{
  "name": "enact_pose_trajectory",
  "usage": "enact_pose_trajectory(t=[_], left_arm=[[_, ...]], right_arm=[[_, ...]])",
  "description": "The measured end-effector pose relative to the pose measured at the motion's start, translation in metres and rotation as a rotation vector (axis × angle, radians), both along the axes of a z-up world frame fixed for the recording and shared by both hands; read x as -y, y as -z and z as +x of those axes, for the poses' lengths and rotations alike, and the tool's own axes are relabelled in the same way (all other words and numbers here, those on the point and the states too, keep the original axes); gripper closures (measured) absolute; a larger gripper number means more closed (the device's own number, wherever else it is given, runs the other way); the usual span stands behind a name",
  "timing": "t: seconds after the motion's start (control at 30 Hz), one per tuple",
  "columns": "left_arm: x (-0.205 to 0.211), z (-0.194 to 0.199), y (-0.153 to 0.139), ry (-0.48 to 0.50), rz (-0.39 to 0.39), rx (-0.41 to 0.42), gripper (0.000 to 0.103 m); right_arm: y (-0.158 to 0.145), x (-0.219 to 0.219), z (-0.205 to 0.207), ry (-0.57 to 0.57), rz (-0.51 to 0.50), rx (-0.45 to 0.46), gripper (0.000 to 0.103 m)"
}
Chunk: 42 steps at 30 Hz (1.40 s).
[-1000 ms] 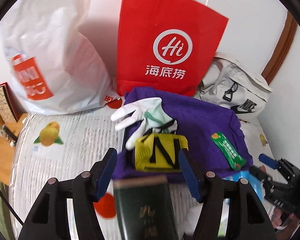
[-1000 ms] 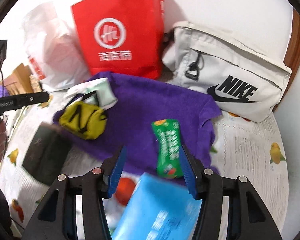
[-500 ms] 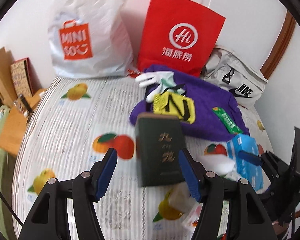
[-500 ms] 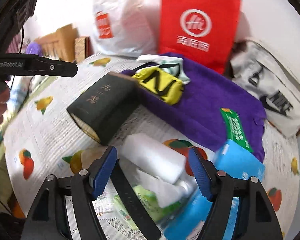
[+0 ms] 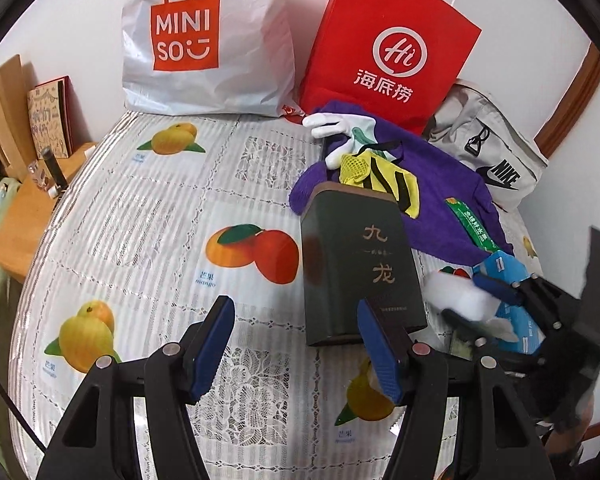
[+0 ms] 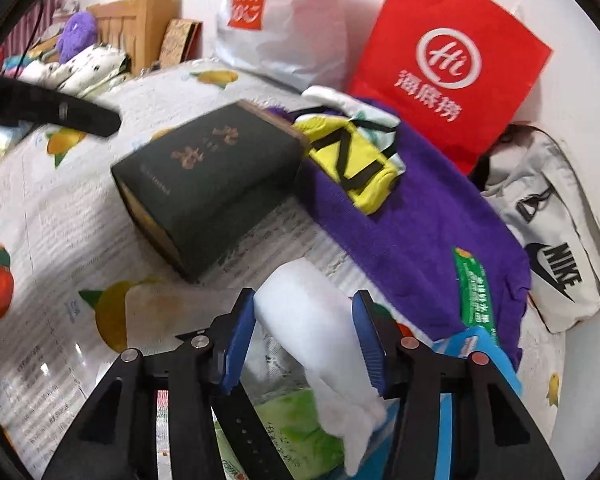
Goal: Organize soft objects
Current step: 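Grasp the white foam block with the right tool while the left tool reaches the pile, then grasp the white strawberry-print snack bag with the left tool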
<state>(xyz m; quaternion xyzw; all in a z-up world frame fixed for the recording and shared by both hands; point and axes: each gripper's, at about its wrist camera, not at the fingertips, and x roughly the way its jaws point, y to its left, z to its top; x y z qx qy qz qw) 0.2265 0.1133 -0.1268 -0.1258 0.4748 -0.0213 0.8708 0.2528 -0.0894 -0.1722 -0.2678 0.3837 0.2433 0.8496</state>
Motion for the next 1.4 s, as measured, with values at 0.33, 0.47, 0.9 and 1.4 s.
enact_pose_trajectory(t=[0.33,0.47,0.9,1.4], left_arm=[[0.026,-0.024,0.006,0.059,-0.026,-0.025,0.041],[0.046,-0.039,0.013,0.111,-0.031,-0.043,0.041],[0.107,-0.068,0.058,0.264,-0.034,-0.147,0.032],[0.164,-0.068,0.069,0.388,0.242,-0.039,0.014]], right_arm=[[-0.062,0.042,-0.026,0.091,0.311,0.018,0.054],[-0.073,0.060,-0.046,0.128,0.364,0.027,0.054],[-0.073,0.110,-0.109,0.210,0.435,0.027,0.054],[-0.035,0.169,-0.132,0.365,0.448,-0.045,0.054]])
